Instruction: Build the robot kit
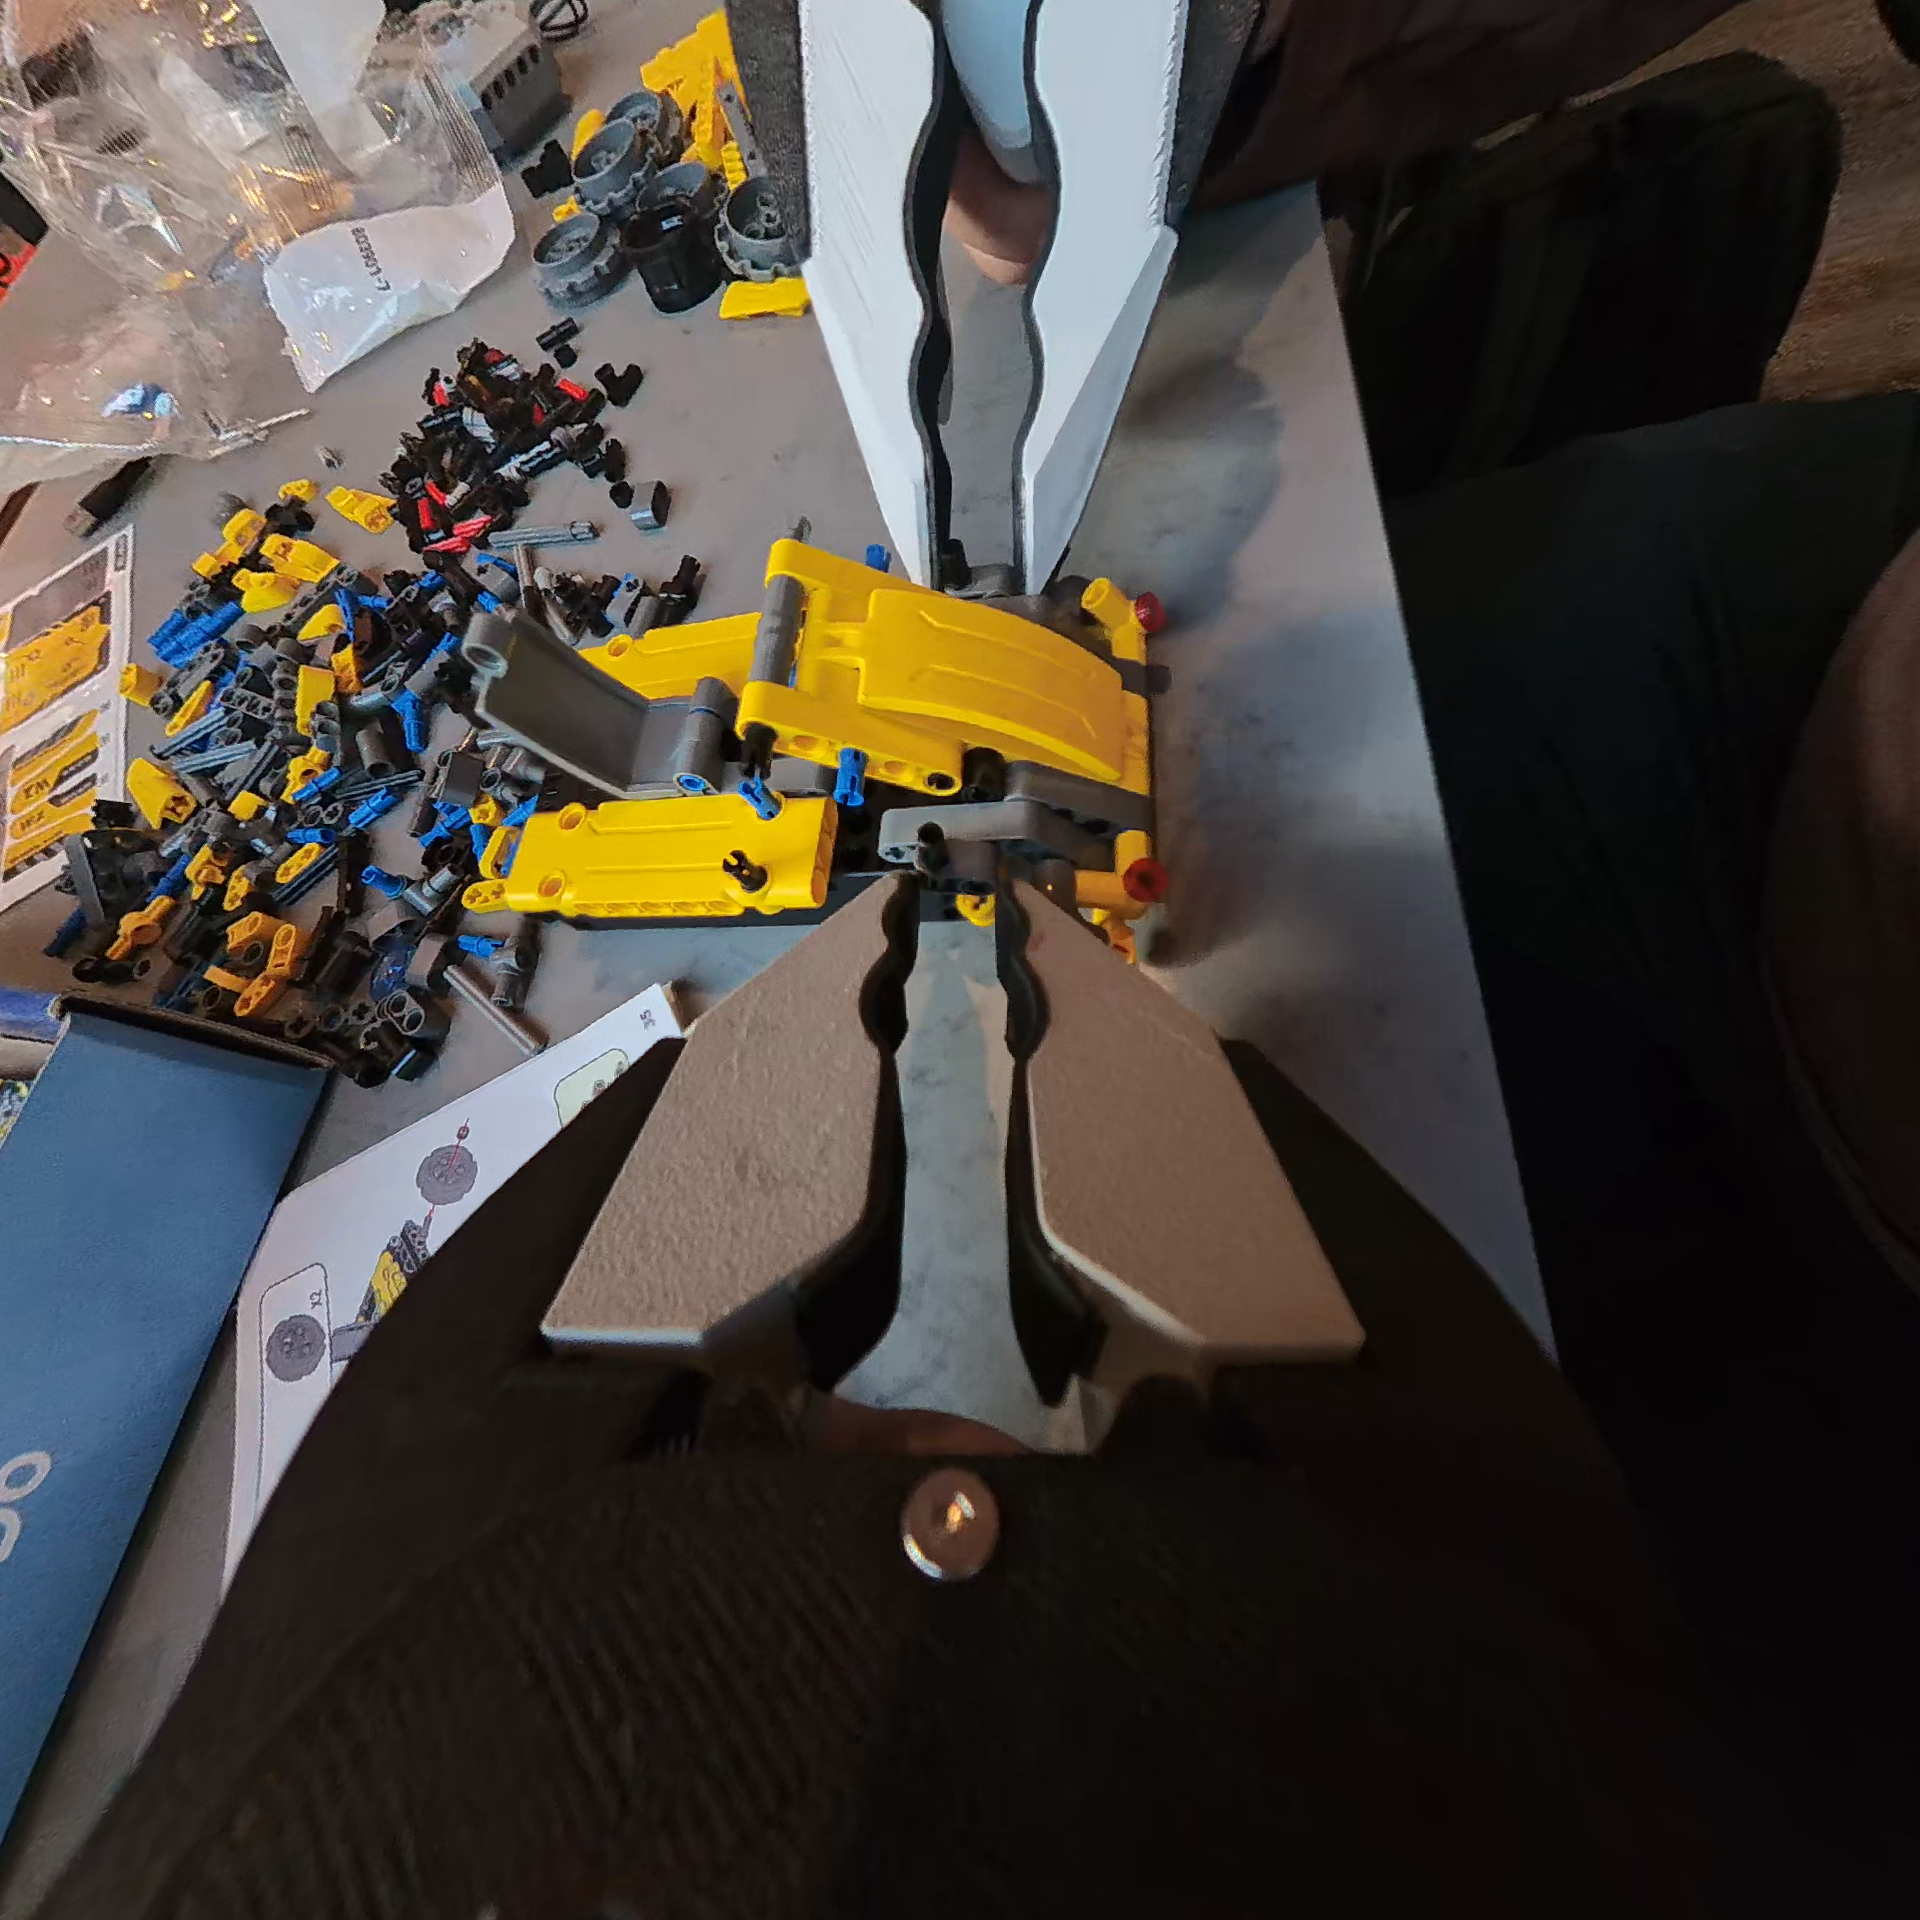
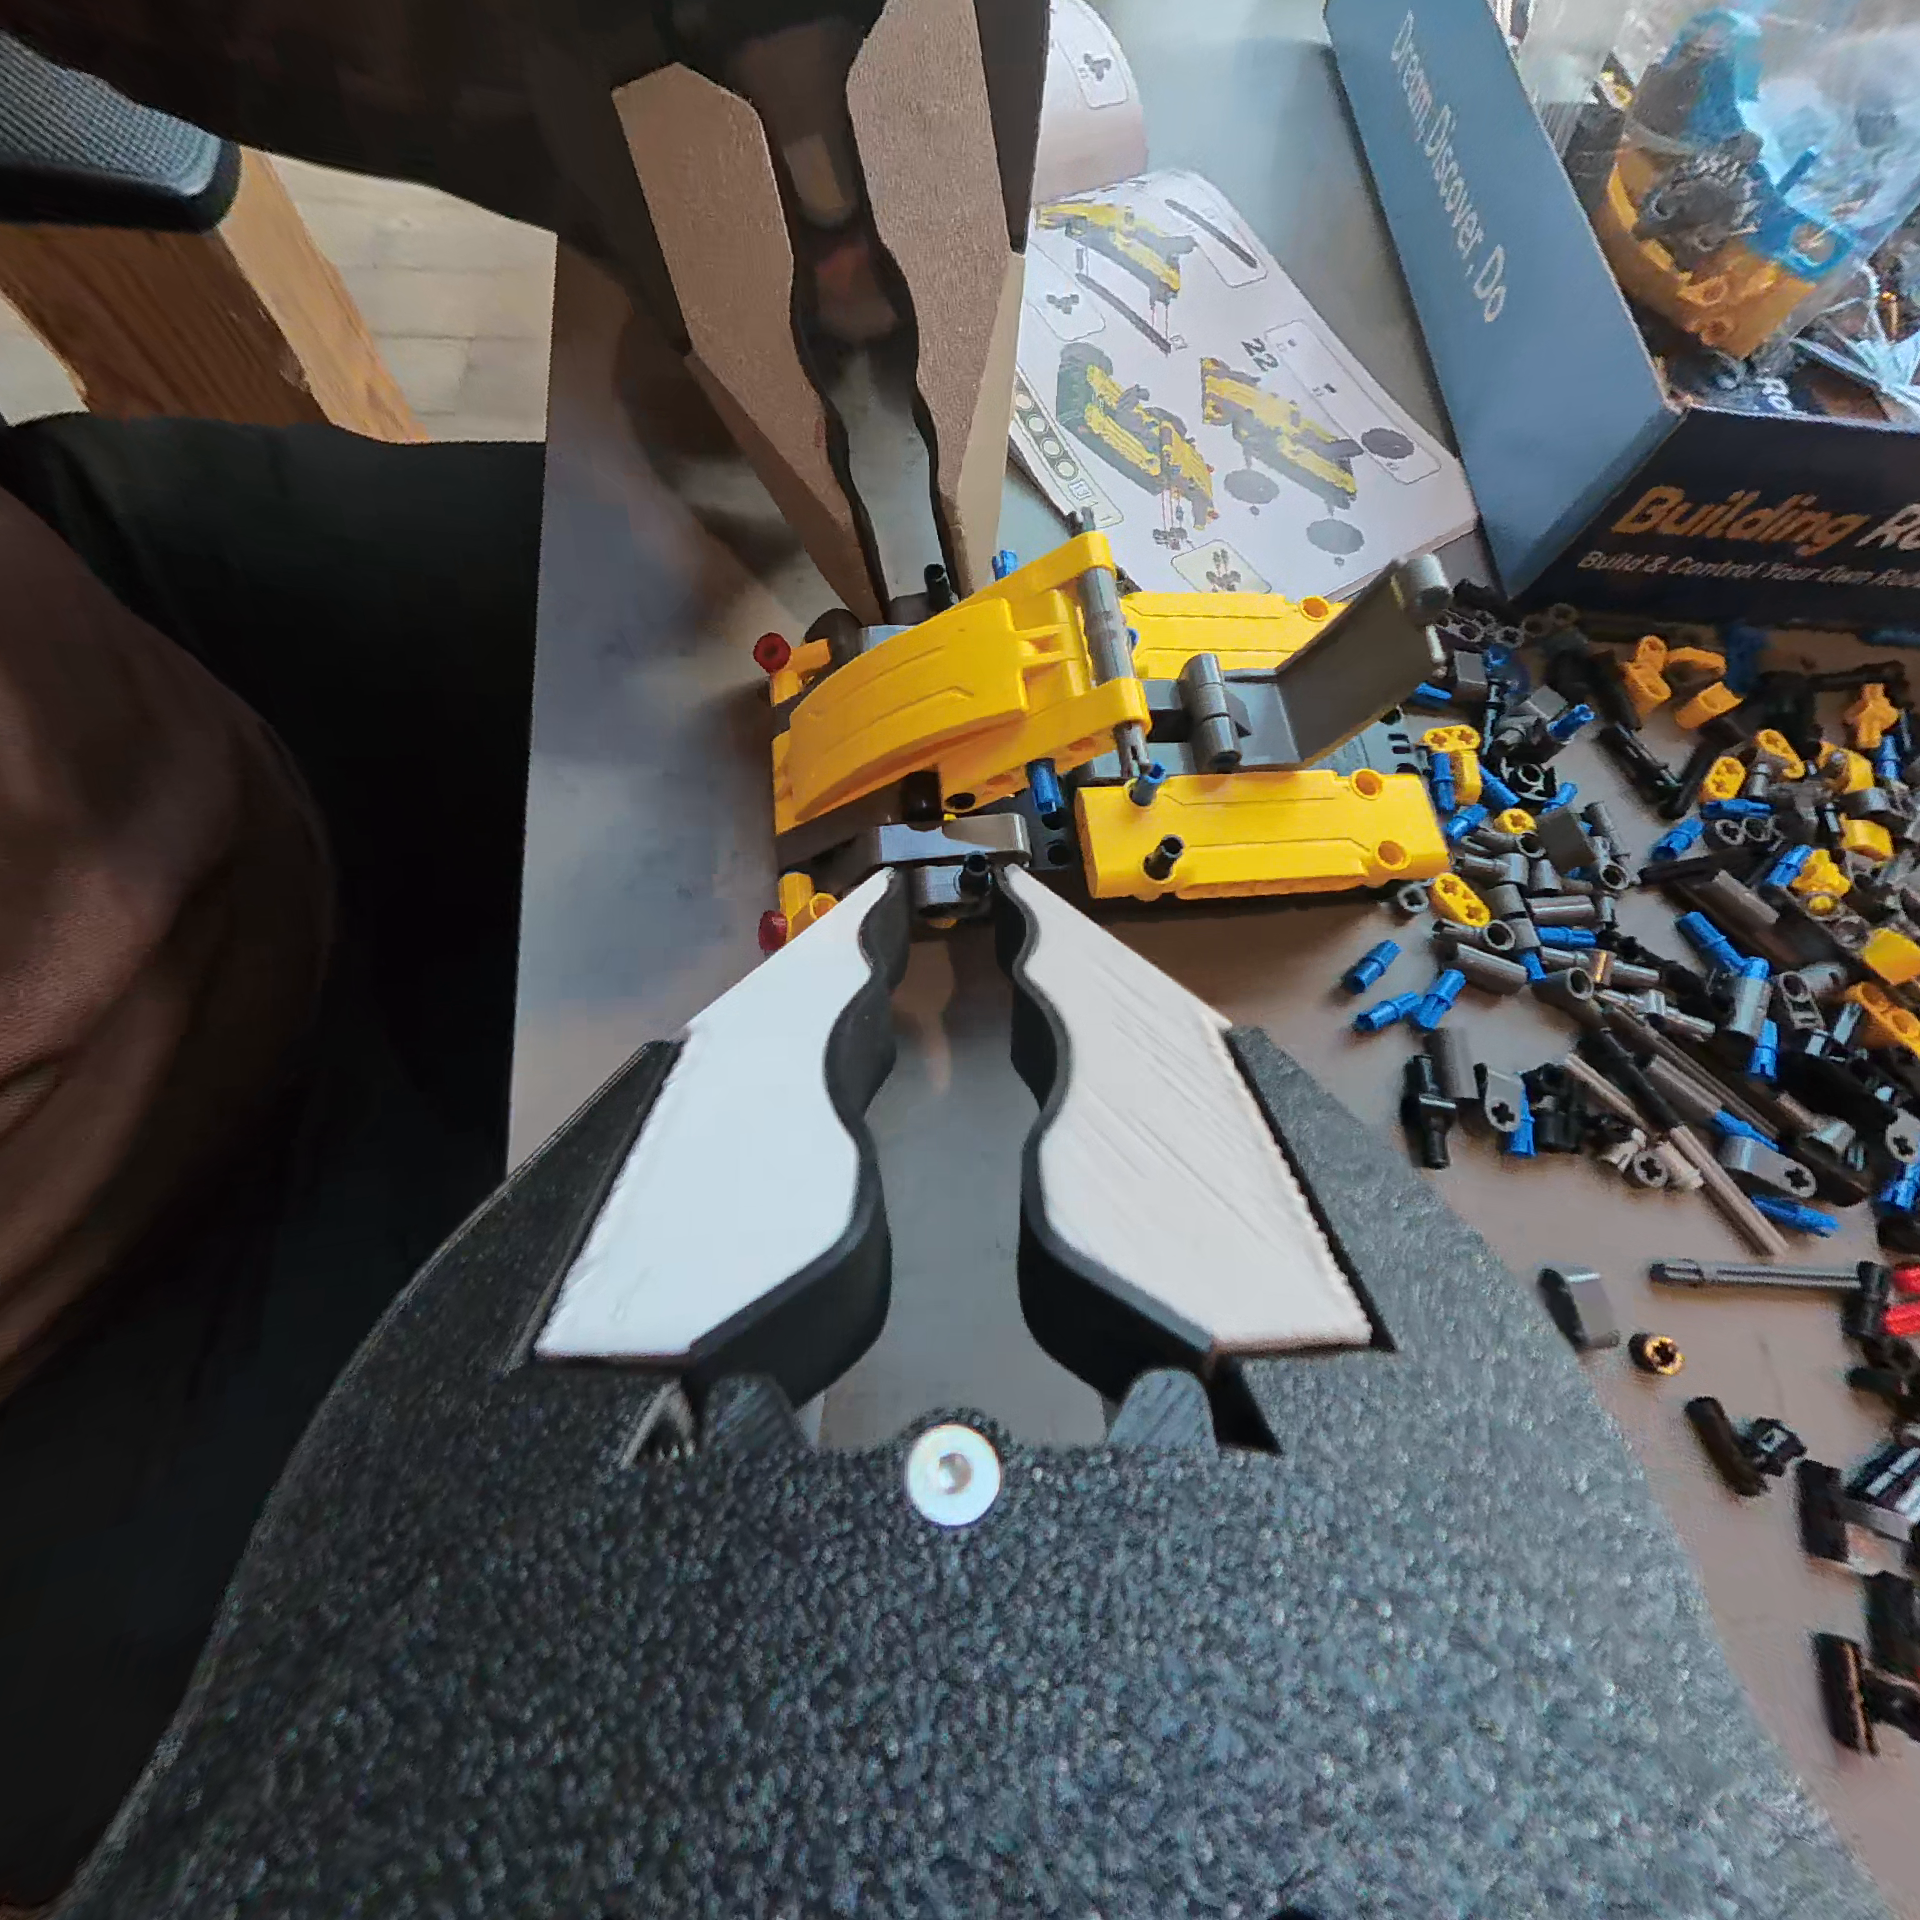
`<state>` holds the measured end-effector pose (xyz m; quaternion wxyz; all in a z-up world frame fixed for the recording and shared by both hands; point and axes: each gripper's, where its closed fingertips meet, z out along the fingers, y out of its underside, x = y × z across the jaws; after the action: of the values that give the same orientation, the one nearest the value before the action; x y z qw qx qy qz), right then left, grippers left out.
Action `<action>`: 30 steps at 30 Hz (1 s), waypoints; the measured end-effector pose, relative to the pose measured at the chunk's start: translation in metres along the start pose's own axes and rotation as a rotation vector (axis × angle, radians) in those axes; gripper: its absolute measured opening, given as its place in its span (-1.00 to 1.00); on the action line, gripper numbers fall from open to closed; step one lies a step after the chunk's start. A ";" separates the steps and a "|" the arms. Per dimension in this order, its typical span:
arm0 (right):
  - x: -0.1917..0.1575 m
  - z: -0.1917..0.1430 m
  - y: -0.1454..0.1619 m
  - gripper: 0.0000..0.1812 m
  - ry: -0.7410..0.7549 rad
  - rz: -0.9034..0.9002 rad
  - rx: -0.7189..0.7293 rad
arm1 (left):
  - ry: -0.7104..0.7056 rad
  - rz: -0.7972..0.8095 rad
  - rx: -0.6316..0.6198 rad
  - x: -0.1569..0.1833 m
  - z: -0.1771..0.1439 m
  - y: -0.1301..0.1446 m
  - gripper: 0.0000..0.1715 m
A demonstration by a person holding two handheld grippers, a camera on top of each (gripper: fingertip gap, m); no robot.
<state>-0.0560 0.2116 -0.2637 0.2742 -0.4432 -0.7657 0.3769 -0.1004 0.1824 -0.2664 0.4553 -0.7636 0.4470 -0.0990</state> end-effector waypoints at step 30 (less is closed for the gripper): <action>-0.006 0.000 -0.007 -0.91 0.029 0.020 0.045 | -0.124 -0.218 -0.157 -0.018 -0.005 -0.051 -0.83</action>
<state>-0.0567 0.2041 -0.2590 0.2914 -0.4501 -0.7484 0.3905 -0.0833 0.2030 -0.2188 0.4077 -0.8455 0.3388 -0.0651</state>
